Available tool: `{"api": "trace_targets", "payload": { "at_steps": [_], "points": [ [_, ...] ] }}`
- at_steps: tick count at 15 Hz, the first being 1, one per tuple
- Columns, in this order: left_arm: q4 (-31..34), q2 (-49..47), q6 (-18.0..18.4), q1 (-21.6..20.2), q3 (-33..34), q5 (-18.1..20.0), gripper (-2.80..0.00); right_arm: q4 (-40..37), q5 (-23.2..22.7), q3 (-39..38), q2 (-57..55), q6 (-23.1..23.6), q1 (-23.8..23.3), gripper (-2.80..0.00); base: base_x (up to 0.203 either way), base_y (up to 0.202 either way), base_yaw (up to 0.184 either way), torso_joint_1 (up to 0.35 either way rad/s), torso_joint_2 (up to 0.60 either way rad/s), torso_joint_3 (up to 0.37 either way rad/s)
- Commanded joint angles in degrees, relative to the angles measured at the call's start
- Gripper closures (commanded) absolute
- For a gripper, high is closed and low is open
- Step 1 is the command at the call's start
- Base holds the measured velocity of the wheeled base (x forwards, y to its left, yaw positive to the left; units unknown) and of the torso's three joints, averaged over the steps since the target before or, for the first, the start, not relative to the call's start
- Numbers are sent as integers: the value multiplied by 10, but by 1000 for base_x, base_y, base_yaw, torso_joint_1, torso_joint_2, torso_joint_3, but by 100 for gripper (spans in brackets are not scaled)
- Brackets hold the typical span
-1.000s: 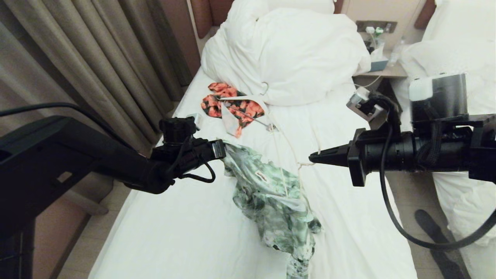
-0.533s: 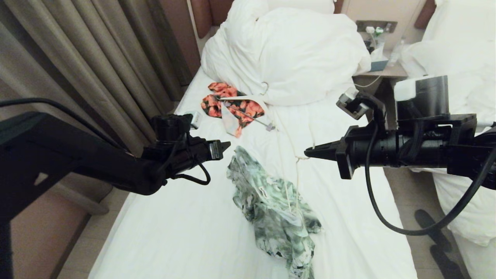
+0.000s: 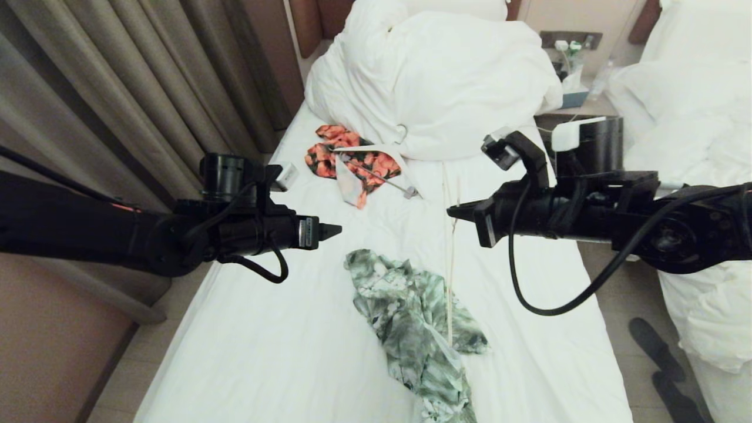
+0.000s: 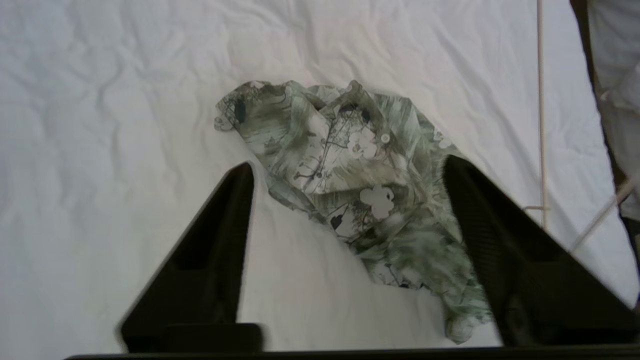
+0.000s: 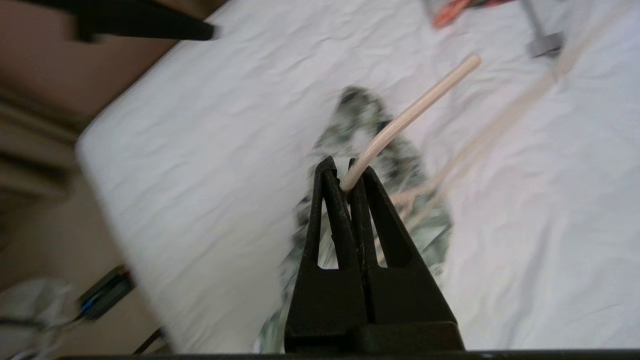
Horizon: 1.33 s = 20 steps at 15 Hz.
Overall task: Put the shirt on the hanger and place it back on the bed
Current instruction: Place the hanger on the bed
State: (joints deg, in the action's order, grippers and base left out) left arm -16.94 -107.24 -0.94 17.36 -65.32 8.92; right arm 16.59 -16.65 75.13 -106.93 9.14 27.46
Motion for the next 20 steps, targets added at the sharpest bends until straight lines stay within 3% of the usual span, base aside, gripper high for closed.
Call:
{"api": "trace_targets", "payload": {
  "at_steps": [1,6,11,12,17,20],
  "points": [
    [-1,12,0,-5,-2,0,0,20,24,17,-55,0,8,0,0,0,0,0,0,0],
    [2,0,1,-34,-23,0,0,18,139,55,-109,-3,50,0,0,0,0,0,0,0],
    [20,-2,2,-73,-49,0,0,-19,184,103,-210,-1,69,0,0,0,0,0,0,0],
    [21,-2,1,-75,-50,0,0,-21,194,122,-238,0,70,-278,0,0,0,0,0,0],
    [22,3,1,-82,-53,0,0,-81,282,148,-262,7,81,-280,0,0,0,0,0,0],
    [22,7,1,-82,-51,0,0,-89,305,68,-209,3,76,-280,0,0,0,0,0,0]
  ]
}}
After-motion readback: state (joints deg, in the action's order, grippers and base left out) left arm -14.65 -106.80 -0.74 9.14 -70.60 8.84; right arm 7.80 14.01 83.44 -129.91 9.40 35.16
